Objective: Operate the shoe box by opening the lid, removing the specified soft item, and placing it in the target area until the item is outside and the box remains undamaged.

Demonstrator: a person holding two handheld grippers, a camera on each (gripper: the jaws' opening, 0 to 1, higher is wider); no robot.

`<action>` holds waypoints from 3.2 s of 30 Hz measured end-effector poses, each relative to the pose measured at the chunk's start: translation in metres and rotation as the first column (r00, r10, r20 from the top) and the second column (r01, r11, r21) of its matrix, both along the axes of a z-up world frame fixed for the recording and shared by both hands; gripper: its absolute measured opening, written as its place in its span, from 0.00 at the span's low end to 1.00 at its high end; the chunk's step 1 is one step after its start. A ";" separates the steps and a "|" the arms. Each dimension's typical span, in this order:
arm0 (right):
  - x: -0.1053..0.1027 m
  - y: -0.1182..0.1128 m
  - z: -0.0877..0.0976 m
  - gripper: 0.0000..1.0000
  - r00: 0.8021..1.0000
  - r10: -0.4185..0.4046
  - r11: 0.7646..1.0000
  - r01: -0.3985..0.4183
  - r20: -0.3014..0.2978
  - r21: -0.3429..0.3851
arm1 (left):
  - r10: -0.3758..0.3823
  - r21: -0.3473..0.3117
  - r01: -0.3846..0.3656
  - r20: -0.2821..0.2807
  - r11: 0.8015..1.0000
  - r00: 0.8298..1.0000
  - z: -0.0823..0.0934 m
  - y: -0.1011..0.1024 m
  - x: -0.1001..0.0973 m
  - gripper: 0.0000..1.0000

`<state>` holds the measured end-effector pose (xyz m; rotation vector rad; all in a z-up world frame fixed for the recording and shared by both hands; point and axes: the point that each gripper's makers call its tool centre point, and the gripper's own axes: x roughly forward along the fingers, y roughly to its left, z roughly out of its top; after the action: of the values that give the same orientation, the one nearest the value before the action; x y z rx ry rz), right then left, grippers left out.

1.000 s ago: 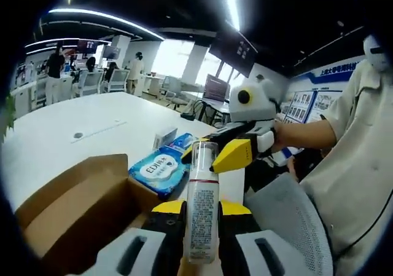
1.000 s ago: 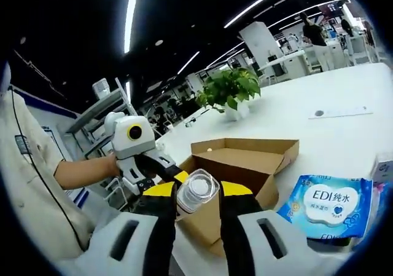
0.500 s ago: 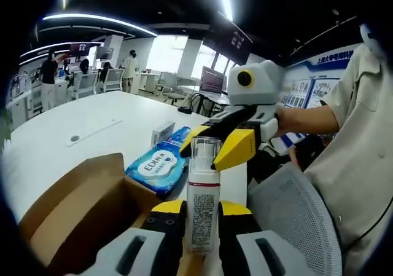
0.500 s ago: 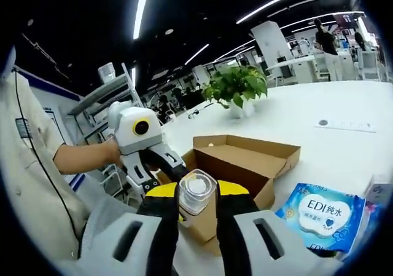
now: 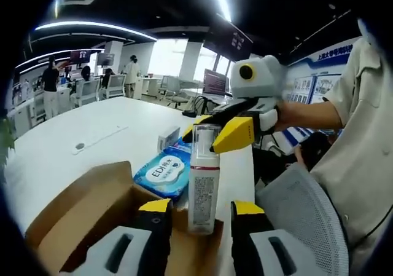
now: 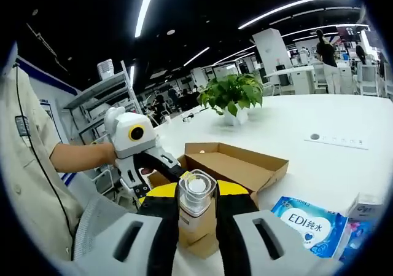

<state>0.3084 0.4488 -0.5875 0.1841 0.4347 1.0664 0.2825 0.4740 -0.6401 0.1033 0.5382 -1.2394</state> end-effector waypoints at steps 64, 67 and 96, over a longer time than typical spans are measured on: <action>0.171 -0.098 -0.093 0.21 0.958 -0.141 0.840 0.249 0.248 -0.483 | 0.540 0.053 -0.550 0.126 0.834 0.832 0.018 0.180 -0.017 0.98; 0.169 -0.100 -0.098 0.21 0.960 -0.134 0.835 0.244 0.247 -0.493 | 0.546 0.060 -0.555 0.121 0.829 0.829 0.015 0.182 -0.019 0.97; 0.167 -0.114 -0.099 0.23 0.946 -0.128 0.792 0.277 0.296 -0.544 | 0.583 0.119 -0.592 0.104 0.797 0.806 -0.005 0.194 -0.022 0.88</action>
<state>0.4754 0.3347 -0.6863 -0.4401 0.4852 0.6873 0.2607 0.6680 -0.6446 0.0874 0.5511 -0.5792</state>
